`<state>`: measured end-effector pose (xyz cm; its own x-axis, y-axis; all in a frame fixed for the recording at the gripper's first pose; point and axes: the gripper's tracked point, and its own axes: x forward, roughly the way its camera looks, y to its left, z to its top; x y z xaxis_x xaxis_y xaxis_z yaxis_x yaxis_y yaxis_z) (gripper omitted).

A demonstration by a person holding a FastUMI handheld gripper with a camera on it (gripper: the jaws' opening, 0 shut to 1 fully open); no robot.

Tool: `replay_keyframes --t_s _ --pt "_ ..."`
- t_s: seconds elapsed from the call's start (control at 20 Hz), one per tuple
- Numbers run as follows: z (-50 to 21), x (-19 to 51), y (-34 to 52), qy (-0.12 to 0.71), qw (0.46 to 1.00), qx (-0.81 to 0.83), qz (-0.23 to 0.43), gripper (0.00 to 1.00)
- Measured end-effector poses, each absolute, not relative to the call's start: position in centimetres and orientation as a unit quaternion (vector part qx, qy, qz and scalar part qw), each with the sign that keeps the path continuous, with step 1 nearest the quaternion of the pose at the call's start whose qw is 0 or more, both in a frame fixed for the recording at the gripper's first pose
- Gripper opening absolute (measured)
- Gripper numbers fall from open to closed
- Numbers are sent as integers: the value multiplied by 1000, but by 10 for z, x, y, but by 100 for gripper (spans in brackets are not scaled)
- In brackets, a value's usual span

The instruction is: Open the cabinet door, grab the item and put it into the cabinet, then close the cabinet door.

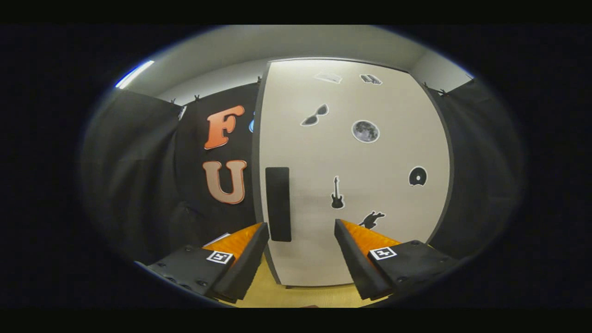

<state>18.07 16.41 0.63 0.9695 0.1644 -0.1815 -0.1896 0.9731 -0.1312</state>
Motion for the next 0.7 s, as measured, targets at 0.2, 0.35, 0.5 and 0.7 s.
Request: replay_keyframes --t_s 0.2,0.35,0.5,0.7 --pt "23 137 154 68 990 -86 91 91" --pt "31 105 140 58 990 -95 86 91" --pt "29 73 127 63 989 -102 85 91" --pt "27 37 104 58 990 -105 68 91"
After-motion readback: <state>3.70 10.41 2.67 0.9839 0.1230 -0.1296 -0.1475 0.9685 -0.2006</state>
